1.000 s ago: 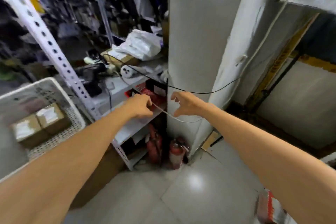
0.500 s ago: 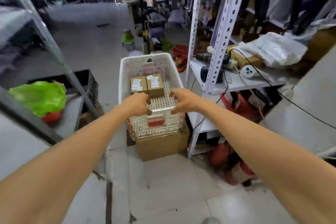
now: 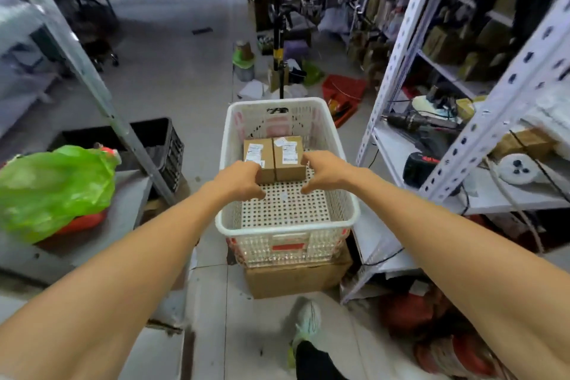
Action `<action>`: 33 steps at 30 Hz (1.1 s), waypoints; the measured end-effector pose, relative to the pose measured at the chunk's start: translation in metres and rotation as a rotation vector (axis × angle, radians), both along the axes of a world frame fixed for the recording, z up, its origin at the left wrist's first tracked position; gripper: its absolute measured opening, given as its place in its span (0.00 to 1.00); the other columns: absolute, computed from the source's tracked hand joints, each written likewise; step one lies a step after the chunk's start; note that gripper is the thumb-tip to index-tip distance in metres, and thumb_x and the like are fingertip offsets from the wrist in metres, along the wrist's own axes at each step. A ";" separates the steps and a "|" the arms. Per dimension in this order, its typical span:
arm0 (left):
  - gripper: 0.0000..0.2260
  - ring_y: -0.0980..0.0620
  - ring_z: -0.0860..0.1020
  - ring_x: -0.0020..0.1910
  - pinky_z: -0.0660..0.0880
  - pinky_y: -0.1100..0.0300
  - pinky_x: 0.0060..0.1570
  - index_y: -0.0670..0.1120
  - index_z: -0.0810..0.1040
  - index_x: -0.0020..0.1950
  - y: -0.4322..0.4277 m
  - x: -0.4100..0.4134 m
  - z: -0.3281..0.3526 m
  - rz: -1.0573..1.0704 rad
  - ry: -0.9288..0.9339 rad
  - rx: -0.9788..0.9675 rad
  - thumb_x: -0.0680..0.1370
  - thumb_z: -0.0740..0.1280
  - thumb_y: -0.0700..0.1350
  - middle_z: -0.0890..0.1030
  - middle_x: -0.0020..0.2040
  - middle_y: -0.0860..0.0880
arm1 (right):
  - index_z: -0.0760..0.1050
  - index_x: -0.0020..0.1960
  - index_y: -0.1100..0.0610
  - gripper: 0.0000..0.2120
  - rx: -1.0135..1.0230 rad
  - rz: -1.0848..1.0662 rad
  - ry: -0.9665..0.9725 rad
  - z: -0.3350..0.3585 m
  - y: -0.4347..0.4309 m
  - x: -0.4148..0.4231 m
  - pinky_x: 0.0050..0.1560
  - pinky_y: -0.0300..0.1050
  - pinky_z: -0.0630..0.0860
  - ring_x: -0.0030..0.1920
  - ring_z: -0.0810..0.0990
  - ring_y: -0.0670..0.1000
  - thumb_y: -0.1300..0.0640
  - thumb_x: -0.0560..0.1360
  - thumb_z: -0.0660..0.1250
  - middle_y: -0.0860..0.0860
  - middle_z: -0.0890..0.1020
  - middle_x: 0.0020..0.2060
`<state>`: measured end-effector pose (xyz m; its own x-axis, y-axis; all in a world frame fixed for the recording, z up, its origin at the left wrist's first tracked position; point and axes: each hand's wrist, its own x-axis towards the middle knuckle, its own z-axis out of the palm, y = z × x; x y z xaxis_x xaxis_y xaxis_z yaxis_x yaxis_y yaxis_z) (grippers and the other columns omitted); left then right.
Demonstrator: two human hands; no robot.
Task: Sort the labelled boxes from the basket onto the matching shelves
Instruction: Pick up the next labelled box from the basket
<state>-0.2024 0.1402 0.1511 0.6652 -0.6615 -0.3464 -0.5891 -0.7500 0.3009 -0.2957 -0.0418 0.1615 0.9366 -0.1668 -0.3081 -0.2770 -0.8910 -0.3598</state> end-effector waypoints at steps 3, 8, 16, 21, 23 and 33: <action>0.17 0.47 0.78 0.49 0.77 0.52 0.48 0.44 0.76 0.58 -0.036 0.042 -0.004 -0.003 0.007 0.041 0.72 0.73 0.49 0.80 0.53 0.47 | 0.69 0.64 0.60 0.29 0.031 -0.033 0.005 -0.012 -0.036 0.047 0.55 0.48 0.73 0.57 0.74 0.55 0.51 0.68 0.76 0.55 0.75 0.60; 0.20 0.47 0.78 0.56 0.73 0.58 0.49 0.44 0.74 0.64 -0.089 0.107 -0.016 0.030 0.061 0.031 0.74 0.71 0.46 0.79 0.60 0.46 | 0.68 0.68 0.60 0.33 0.022 -0.019 0.064 -0.025 -0.086 0.116 0.61 0.48 0.72 0.63 0.73 0.56 0.51 0.68 0.77 0.56 0.73 0.65; 0.21 0.48 0.76 0.56 0.74 0.55 0.52 0.45 0.72 0.66 -0.146 0.198 -0.044 0.044 0.147 0.086 0.74 0.69 0.45 0.78 0.62 0.47 | 0.68 0.69 0.60 0.32 0.054 -0.034 0.165 -0.054 -0.134 0.196 0.63 0.46 0.70 0.64 0.73 0.55 0.54 0.69 0.76 0.55 0.74 0.66; 0.16 0.47 0.78 0.53 0.77 0.54 0.50 0.43 0.75 0.61 -0.174 0.250 -0.086 -0.039 0.168 0.128 0.74 0.68 0.46 0.80 0.56 0.46 | 0.67 0.70 0.61 0.30 0.123 -0.144 0.200 -0.081 -0.156 0.230 0.62 0.41 0.66 0.67 0.71 0.54 0.60 0.72 0.74 0.55 0.72 0.68; 0.16 0.47 0.78 0.53 0.76 0.54 0.47 0.44 0.75 0.61 -0.184 0.272 -0.104 -0.097 0.162 0.152 0.74 0.68 0.46 0.80 0.55 0.46 | 0.70 0.68 0.62 0.29 0.135 -0.196 0.223 -0.092 -0.161 0.245 0.58 0.39 0.67 0.65 0.73 0.54 0.59 0.70 0.75 0.56 0.74 0.66; 0.23 0.45 0.77 0.59 0.75 0.53 0.53 0.46 0.73 0.66 -0.226 0.353 -0.186 -0.213 0.184 0.215 0.73 0.71 0.50 0.78 0.62 0.46 | 0.63 0.71 0.59 0.32 0.058 -0.192 0.352 -0.170 -0.168 0.326 0.62 0.50 0.70 0.65 0.70 0.58 0.54 0.72 0.72 0.58 0.70 0.65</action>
<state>0.1502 -0.0853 -0.0349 0.4330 -0.6776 -0.5944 -0.6898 -0.6736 0.2653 0.0302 -0.2103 -0.0086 0.7257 -0.3008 -0.6187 -0.5514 -0.7921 -0.2616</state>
